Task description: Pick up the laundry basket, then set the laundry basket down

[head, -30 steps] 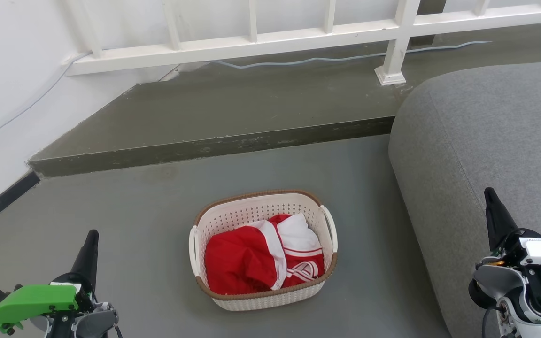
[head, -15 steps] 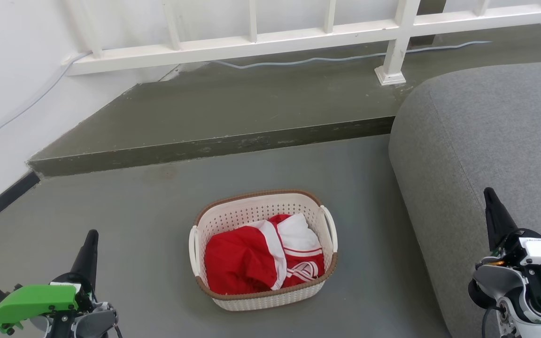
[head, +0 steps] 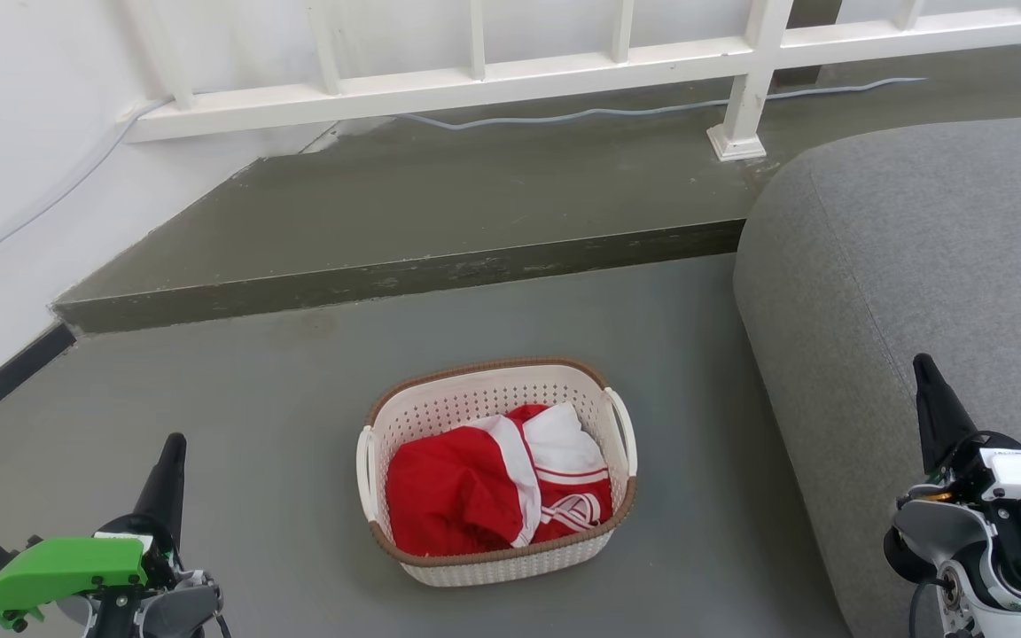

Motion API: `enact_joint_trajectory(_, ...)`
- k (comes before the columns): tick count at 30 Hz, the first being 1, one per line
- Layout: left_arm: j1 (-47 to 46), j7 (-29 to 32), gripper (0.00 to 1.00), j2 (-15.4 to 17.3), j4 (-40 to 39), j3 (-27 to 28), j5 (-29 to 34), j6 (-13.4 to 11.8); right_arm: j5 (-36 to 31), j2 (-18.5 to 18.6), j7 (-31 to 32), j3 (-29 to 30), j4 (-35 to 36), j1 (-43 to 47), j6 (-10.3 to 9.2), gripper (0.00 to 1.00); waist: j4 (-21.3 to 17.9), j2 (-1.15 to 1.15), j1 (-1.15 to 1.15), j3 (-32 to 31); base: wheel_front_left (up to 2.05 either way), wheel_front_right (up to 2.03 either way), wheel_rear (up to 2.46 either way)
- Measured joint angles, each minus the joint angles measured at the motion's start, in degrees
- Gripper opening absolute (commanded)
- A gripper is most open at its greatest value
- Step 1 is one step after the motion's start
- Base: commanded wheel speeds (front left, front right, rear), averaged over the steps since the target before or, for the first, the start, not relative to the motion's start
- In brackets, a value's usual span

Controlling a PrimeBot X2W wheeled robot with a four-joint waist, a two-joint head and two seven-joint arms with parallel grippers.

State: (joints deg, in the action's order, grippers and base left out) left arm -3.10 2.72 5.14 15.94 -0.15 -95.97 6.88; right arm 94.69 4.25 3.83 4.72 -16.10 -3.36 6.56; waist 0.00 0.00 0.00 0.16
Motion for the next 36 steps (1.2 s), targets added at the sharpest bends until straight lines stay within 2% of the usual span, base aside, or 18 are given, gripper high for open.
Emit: enact_joint_trajectory(36,0.0,0.0,0.0,-0.1,-0.1,0.2,0.0,0.0,0.0,-0.2,0.0,0.2,0.1,0.0,0.43,0.0,0.0,0.0,0.0,0.0,0.0,0.0,0.0)
